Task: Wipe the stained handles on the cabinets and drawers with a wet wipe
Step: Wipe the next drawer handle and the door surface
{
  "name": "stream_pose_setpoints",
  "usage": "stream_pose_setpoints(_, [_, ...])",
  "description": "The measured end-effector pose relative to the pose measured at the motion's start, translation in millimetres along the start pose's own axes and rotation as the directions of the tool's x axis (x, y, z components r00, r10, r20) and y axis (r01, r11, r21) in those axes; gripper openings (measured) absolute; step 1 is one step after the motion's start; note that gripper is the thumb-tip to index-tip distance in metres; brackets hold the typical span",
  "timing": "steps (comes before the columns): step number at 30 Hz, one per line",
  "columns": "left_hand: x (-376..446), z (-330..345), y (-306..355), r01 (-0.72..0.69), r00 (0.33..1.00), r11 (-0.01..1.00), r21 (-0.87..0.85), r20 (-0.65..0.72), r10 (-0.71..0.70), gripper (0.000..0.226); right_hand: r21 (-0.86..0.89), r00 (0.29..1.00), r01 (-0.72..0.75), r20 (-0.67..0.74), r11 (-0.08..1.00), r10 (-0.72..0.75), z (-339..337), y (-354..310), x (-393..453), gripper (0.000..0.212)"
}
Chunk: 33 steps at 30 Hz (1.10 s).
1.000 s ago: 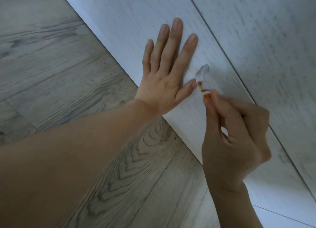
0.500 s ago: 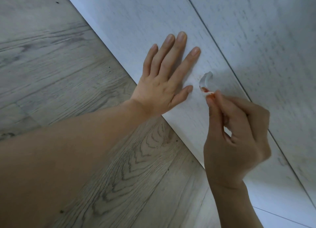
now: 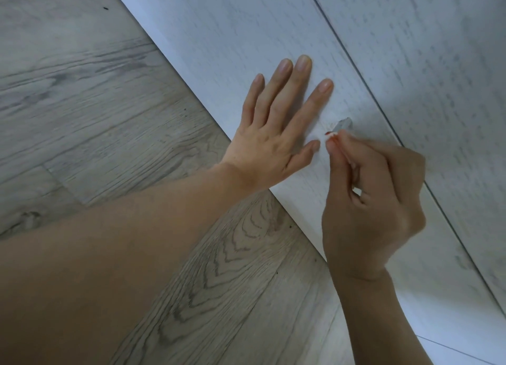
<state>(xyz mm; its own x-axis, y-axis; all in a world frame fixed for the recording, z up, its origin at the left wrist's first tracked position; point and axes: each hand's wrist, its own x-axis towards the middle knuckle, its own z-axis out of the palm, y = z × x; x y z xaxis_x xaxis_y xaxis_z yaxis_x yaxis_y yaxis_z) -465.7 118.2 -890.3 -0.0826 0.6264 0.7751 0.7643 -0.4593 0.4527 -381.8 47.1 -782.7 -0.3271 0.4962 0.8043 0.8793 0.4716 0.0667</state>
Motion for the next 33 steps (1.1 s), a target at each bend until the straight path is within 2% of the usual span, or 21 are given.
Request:
stream_pose_setpoints(5, [1.1,-2.7,-3.3,-0.026,1.000,1.000,-0.009,0.006,0.026,0.070,0.056,0.994,-0.099,-0.036,0.994,0.101,-6.7,-2.0,3.8,0.008])
stream_pose_setpoints(9, [-0.5,-2.9,-7.3,-0.055,0.998,0.998,0.020,0.005,0.055,0.076,0.065,0.999,-0.053,0.006,0.996,0.053,-9.6,-3.4,-4.8,0.008])
stream_pose_setpoints(12, [-1.0,-1.9,-7.1,-0.053,0.999,0.998,0.018,0.006,0.053,0.074,0.000,1.000,-0.011,-0.004,1.000,0.011,1.3,-2.7,0.7,0.006])
stream_pose_setpoints(16, [1.1,-2.5,-5.9,-0.047,0.999,0.999,0.025,0.010,0.047,0.073,-0.063,0.999,-0.047,-0.008,0.997,0.047,6.8,-7.4,7.0,0.008])
stream_pose_setpoints(19, [3.1,-6.5,-4.8,-0.031,0.999,0.999,0.022,0.018,0.031,0.063,-0.063,0.988,-0.153,-0.018,0.986,0.152,6.6,-13.3,13.3,0.009])
stream_pose_setpoints(22, [3.9,-10.2,-6.0,-0.048,0.998,0.999,0.021,0.039,0.047,0.059,0.082,0.911,-0.400,-0.075,0.913,0.406,-0.1,-17.7,23.5,0.008])
stream_pose_setpoints(24, [4.7,-12.8,-7.4,-0.063,0.998,0.997,0.033,0.034,0.062,0.059,0.144,0.859,-0.502,-0.033,0.853,0.511,-7.9,-21.1,26.3,0.010])
stream_pose_setpoints(29, [3.7,-13.0,-8.5,-0.066,0.997,0.997,0.041,0.038,0.065,0.057,0.159,0.834,-0.548,0.174,0.821,0.523,-14.4,-27.2,30.9,0.007])
stream_pose_setpoints(33, [0.2,-7.3,-11.8,-0.082,0.996,0.996,0.046,0.037,0.080,0.067,0.145,0.771,-0.610,0.338,0.779,0.541,-16.2,-28.8,34.3,0.005])
